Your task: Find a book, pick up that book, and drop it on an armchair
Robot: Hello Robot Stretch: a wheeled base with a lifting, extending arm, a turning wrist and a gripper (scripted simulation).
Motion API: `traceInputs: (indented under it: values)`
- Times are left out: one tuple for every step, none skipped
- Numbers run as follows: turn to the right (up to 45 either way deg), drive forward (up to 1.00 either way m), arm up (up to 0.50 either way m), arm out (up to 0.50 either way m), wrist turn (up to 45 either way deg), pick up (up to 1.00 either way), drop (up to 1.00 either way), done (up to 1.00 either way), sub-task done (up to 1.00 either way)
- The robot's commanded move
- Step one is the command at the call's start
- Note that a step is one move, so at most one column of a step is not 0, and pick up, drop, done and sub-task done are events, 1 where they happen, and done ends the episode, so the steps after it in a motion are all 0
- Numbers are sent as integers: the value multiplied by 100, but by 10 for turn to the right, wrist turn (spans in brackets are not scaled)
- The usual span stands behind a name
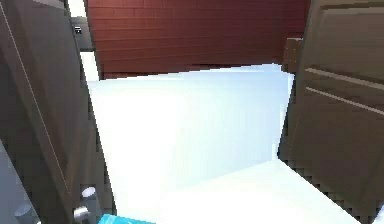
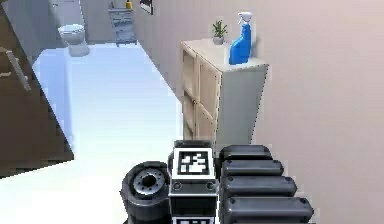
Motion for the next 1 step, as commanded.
traceInputs:
  values:
    - [0,75,0,0,0,0,0,0,0]
